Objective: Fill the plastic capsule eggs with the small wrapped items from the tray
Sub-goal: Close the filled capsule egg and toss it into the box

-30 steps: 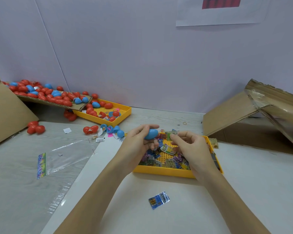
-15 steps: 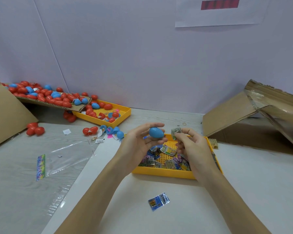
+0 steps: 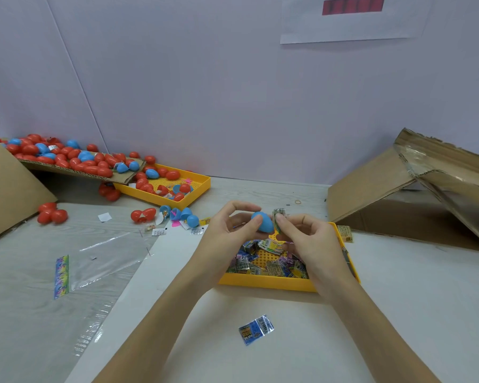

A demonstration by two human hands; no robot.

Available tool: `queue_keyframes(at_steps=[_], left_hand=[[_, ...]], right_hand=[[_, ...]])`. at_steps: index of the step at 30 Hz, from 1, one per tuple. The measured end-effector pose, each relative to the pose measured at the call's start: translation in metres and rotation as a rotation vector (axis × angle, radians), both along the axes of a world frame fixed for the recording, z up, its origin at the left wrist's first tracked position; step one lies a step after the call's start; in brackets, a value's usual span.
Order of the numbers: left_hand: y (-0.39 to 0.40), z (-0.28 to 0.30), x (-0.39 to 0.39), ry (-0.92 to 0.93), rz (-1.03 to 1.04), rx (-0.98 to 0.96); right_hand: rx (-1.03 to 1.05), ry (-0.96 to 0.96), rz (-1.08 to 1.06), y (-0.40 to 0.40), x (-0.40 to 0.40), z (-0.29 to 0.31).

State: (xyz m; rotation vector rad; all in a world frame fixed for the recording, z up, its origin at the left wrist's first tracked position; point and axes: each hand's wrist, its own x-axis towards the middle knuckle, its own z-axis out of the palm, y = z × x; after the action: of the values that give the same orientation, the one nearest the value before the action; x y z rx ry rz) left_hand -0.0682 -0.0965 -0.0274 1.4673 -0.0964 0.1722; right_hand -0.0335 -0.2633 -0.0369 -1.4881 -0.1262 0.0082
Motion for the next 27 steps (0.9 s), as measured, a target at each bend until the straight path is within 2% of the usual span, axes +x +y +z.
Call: queue_keyframes(at_steps=[17, 22, 27], left_hand=[[0.0002, 0.005, -0.0028, 0.008, -0.022, 0.071], [-0.0023, 0.0056, -0.0018, 0.033, -0.024, 0.006], [-0.0024, 0.0049, -0.0031, 0.004, -0.029, 0.047]], right_hand=[[-0.024, -0.011, 0.083, -0.0017, -0.0036, 0.0036], [-0.044, -0.042, 0.083, -0.0013, -0.006, 0.0061], [-0.114, -0.108, 0.04, -0.0019, -0.0067, 0.0069]])
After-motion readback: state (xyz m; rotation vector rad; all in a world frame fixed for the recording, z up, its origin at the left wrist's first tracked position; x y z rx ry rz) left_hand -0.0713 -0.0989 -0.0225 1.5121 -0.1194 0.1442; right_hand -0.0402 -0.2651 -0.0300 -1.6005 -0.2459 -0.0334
